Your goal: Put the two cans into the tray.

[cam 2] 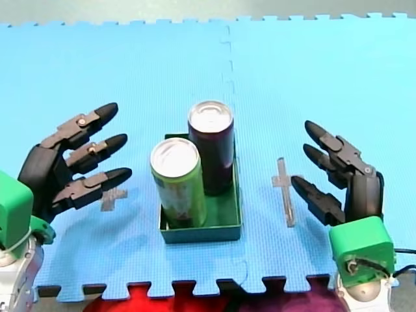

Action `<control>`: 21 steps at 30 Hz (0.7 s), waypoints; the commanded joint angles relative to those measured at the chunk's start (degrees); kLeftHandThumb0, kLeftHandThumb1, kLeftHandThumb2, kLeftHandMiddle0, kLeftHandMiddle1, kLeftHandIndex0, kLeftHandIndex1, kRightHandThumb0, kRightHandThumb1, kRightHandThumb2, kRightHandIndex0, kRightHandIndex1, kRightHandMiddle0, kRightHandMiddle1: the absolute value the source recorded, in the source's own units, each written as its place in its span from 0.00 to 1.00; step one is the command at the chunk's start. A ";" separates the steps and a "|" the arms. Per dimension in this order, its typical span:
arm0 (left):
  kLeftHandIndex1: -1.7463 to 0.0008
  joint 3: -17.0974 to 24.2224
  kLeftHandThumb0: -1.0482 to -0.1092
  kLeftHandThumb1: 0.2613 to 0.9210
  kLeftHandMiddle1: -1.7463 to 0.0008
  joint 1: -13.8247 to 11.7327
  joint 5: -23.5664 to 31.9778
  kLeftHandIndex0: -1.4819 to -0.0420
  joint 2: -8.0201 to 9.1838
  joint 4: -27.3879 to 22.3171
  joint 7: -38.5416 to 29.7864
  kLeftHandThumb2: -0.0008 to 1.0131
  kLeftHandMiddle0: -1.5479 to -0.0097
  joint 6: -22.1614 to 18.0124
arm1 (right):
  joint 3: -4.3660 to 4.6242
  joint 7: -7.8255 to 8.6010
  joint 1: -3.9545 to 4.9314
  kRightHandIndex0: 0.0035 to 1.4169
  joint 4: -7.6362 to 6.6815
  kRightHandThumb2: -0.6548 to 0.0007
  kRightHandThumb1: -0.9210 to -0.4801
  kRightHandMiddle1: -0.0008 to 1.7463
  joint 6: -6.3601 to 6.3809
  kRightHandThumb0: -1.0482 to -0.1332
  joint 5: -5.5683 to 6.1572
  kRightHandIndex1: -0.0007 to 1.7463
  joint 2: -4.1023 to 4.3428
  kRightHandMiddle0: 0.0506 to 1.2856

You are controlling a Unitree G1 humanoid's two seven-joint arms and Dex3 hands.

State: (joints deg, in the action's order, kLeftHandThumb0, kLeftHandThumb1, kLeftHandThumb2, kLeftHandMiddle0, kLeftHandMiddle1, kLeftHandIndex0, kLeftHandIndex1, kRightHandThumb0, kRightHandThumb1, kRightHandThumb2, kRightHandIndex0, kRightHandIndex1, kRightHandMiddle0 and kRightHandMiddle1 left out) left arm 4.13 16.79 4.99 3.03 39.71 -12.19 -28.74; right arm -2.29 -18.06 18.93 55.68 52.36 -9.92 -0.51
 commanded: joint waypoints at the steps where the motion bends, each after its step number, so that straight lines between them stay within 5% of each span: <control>1: 1.00 0.34 0.25 0.69 0.99 0.58 0.55 0.63 0.02 0.78 -0.35 0.00 0.55 -0.10 | -0.08 0.30 -0.18 0.63 -0.34 1.00 0.34 0.00 -0.16 0.85 0.38 0.00 0.24 0.62; 21: 1.00 1.46 0.32 0.71 1.00 2.02 0.27 0.63 1.60 4.68 -1.09 0.00 0.55 -2.59 | -0.57 1.79 -0.12 0.62 -0.25 1.00 0.31 0.00 0.07 0.86 1.27 0.00 0.64 0.61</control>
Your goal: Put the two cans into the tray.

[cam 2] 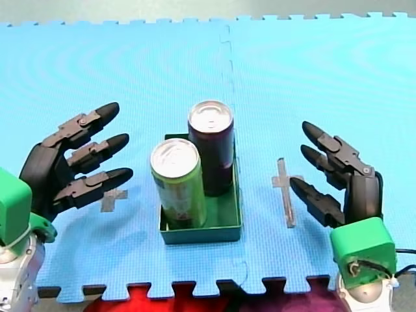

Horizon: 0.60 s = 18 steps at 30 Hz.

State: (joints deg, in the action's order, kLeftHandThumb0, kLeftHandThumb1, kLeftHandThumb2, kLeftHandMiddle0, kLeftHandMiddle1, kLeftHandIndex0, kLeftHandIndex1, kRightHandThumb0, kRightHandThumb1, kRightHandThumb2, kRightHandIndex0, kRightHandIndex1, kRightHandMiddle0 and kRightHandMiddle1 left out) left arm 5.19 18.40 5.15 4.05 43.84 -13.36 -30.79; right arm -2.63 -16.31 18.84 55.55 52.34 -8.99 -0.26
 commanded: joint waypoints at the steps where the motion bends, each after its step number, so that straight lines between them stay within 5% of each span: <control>1: 1.00 0.67 0.32 0.71 1.00 0.51 0.08 0.63 0.87 0.95 0.26 0.00 0.55 -0.85 | -0.28 0.02 -0.10 0.62 -0.28 1.00 0.31 0.00 0.09 0.86 0.35 0.00 0.46 0.61; 9: 1.00 3.33 0.34 0.72 1.00 2.15 2.11 0.63 2.45 6.62 -1.50 0.00 0.55 -2.84 | -0.39 -1.85 -0.78 0.62 -1.23 1.00 0.31 0.00 -0.03 0.86 -0.76 0.00 0.81 0.61; 18: 1.00 4.67 0.39 0.73 1.00 2.29 1.99 0.63 3.23 9.89 -1.74 0.00 0.55 -6.57 | -0.82 -1.55 -1.27 0.62 -1.64 1.00 0.31 0.00 -0.43 0.85 -0.10 0.00 1.36 0.61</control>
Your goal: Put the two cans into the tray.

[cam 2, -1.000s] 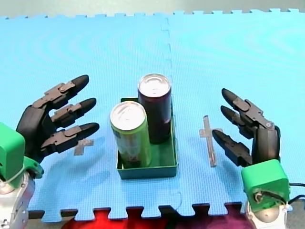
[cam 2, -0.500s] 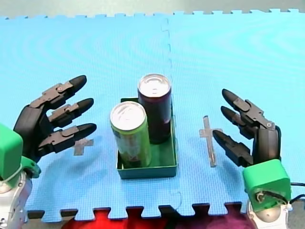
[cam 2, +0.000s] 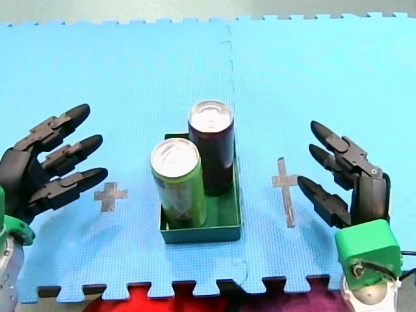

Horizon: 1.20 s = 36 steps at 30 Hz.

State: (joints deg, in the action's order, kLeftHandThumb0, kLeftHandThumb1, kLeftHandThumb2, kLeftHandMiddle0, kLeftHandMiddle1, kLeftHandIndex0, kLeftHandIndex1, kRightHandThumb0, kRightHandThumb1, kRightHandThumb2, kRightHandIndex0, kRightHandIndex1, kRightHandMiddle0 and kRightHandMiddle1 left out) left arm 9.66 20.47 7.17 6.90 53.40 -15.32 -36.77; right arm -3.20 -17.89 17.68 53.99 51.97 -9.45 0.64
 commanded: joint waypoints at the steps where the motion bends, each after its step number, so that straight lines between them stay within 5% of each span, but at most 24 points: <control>1: 1.00 0.15 0.40 0.73 1.00 0.19 -0.20 0.63 0.32 0.36 0.42 0.00 0.55 -0.82 | -0.30 0.10 -0.06 0.62 0.06 1.00 0.31 0.00 -0.01 0.85 0.43 0.00 0.50 0.61; 16: 0.99 -0.31 0.48 0.75 1.00 -0.79 -0.85 0.60 -1.19 0.24 1.32 0.00 0.54 -3.92 | -0.53 0.43 -0.33 0.62 0.21 1.00 0.32 0.00 0.63 0.83 0.49 0.00 0.55 0.61; 36: 1.00 -1.17 0.45 0.80 1.00 -0.68 -1.69 0.59 -1.11 0.36 1.20 0.00 0.53 -5.34 | -0.21 0.05 0.19 0.62 0.18 1.00 0.32 0.00 1.44 0.83 -0.06 0.00 0.43 0.61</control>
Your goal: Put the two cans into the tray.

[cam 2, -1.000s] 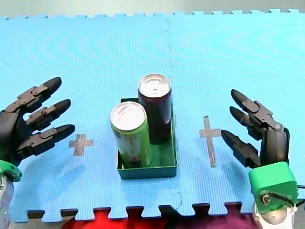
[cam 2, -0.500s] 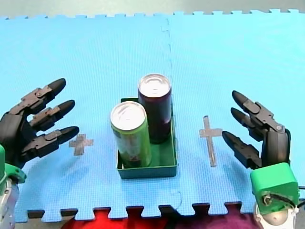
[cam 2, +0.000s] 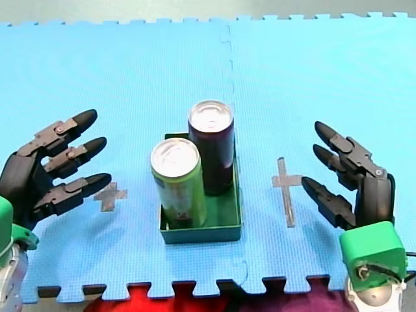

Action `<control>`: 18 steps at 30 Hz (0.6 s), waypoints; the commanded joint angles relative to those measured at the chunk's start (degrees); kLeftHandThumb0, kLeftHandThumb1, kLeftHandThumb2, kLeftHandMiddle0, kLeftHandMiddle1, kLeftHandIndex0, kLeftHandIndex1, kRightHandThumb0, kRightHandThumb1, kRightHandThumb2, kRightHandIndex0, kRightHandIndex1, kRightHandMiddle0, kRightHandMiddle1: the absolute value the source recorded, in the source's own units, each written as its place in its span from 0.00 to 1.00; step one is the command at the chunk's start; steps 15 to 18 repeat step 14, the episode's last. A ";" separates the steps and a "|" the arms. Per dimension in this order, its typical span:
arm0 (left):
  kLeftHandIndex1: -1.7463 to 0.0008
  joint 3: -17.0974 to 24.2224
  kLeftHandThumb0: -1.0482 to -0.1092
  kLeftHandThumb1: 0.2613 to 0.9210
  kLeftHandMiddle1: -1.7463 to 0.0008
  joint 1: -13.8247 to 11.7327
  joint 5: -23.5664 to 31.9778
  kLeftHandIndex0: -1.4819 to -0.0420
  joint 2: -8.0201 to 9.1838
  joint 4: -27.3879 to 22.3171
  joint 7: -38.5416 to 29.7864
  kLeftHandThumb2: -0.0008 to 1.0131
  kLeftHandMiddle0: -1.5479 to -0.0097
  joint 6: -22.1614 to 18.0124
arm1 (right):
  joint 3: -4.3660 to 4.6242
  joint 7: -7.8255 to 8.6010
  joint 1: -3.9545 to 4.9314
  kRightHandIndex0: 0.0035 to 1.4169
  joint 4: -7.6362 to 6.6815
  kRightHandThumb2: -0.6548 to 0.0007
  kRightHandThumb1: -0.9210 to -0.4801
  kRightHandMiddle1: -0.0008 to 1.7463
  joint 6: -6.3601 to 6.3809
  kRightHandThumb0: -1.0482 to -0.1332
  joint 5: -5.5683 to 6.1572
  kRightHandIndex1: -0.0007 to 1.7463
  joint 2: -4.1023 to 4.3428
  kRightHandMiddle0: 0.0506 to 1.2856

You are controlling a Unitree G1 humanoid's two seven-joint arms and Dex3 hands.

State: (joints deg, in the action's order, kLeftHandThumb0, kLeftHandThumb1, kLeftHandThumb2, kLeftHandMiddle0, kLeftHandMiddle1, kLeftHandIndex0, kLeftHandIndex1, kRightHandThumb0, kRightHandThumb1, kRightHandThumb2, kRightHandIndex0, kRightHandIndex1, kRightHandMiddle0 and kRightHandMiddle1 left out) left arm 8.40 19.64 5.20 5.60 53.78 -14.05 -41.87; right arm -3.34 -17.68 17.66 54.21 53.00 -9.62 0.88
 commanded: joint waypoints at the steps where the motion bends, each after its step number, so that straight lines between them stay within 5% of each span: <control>1: 1.00 0.10 0.45 0.80 1.00 0.15 0.27 0.59 0.20 0.00 -0.09 0.00 0.53 -0.24 | -0.07 -0.14 0.22 0.62 0.02 1.00 0.32 0.00 0.47 0.83 0.13 0.00 0.20 0.61; 18: 1.00 0.06 0.44 0.80 1.00 0.26 0.48 0.59 0.25 -0.24 -0.67 0.00 0.54 0.21 | -0.02 -0.31 0.38 0.62 0.27 1.00 0.31 0.00 0.45 0.82 -0.06 0.00 0.26 0.61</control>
